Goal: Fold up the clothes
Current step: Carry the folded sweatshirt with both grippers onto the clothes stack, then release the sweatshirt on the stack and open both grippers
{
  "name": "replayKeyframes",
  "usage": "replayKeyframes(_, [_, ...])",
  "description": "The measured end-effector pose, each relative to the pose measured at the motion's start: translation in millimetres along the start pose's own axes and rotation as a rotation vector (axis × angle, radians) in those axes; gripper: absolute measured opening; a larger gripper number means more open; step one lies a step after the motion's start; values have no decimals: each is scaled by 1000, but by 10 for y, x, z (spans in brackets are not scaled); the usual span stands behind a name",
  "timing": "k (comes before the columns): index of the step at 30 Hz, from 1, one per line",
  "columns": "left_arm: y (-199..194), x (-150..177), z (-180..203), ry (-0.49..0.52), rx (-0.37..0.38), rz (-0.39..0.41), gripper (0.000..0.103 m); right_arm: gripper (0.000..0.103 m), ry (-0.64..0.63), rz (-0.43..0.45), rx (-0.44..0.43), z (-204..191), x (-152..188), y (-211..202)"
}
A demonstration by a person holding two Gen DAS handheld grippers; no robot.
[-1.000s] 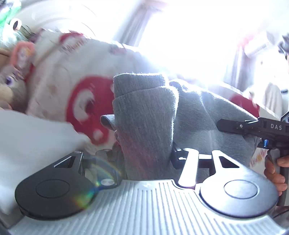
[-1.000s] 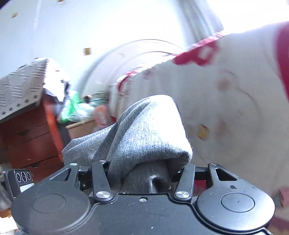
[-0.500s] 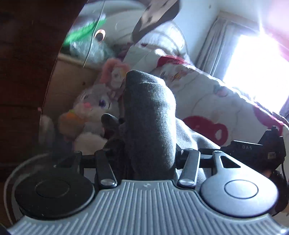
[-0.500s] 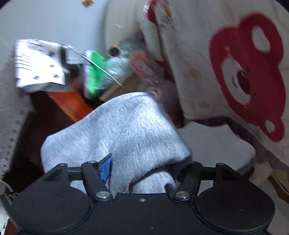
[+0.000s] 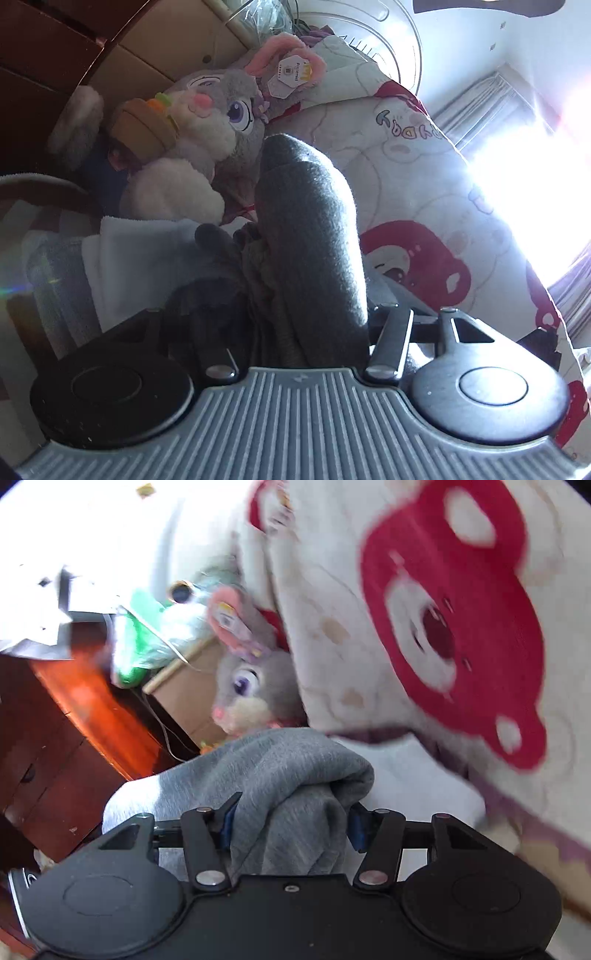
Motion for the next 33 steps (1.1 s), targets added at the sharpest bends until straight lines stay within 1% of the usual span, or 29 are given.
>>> replayKeyframes(1, [-5,13,7,16,-25,1,54,72,-16,-13,31,-4,-14,52])
replayKeyframes(3, [-12,40,49,62,-87,-5,58,81,-33,-65,136,71,16,212])
replayKeyframes(4, [-45,39,90,84,-105,-10,59,86,-53,-57,170,50,55,224])
replayKeyframes(7, [-243,-21,297,157,-156,24,61,86,-134,32,273,-204,117,41])
replayKeyframes(8, [-331,-38,390,195,-179,56,61,86,-179,70,321,-296,133,-62])
replayKeyframes(9, [-424,-58,485,236,-201,97,60,86,-240,104,340,-391,153,-161])
replayKeyframes(11, [-615,-106,688,329,-227,166,59,78,-371,156,336,-600,199,-333])
replayKeyframes(12, [-690,-136,791,380,-229,181,59,70,-428,171,275,-667,223,-430])
replayKeyframes(13, [-705,-167,881,431,-222,161,57,67,-470,177,209,-738,274,-510])
replayKeyframes(14, [-661,-201,958,481,-206,106,57,66,-508,183,163,-827,341,-560])
replayKeyframes(15, [-617,-234,1034,530,-190,51,52,64,-546,191,119,-916,406,-600])
replayKeyframes(16, [-535,-259,1070,572,-190,-7,44,63,-582,192,79,-1004,464,-614])
replayKeyframes(17, [-416,-276,1064,606,-208,-66,40,62,-619,182,49,-1091,526,-591])
replayKeyframes(18, [-300,-291,1028,633,-245,-117,30,60,-653,161,24,-1185,601,-531])
replayKeyframes(19, [-200,-302,935,640,-293,-157,25,58,-678,132,7,-1245,706,-441])
replayKeyframes(20, [-112,-309,814,636,-331,-195,25,57,-699,100,-5,-1282,827,-343])
replayKeyframes(21, [-65,-310,702,623,-352,-218,25,57,-713,93,-10,-1297,949,-263])
replayKeyframes(22, [-60,-306,599,601,-356,-227,25,57,-724,101,-12,-1300,1074,-194])
replayKeyframes(24, [-50,-298,392,556,-363,-243,25,57,-745,152,-21,-1312,1270,-148])
replayKeyframes(25, [-74,-301,336,543,-359,-242,25,57,-744,167,-21,-1314,1311,-163])
replayKeyframes(29, [-143,-309,354,533,-331,-237,25,57,-711,192,-11,-1305,1346,-289])
replayKeyframes(30, [-139,-304,370,537,-329,-236,25,57,-689,187,-19,-1293,1322,-350])
replayKeyframes(31, [-124,-295,396,548,-333,-232,25,55,-662,197,-38,-1270,1276,-458])
replayKeyframes(32, [-120,-281,415,557,-339,-226,25,53,-639,221,-60,-1246,1229,-583])
replayKeyframes(33, [-118,-266,424,564,-344,-218,25,55,-606,265,-51,-1212,1152,-671])
Point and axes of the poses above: each gripper's, at about its wrist camera, not at the fingertips, and y roughly the way its jaws point, z to its right, x to its underside, the point moved 1 cm from there along y, roughly the way its jaws point, and after that the axes turned 6 degrees about x, right-handed, at the moved point
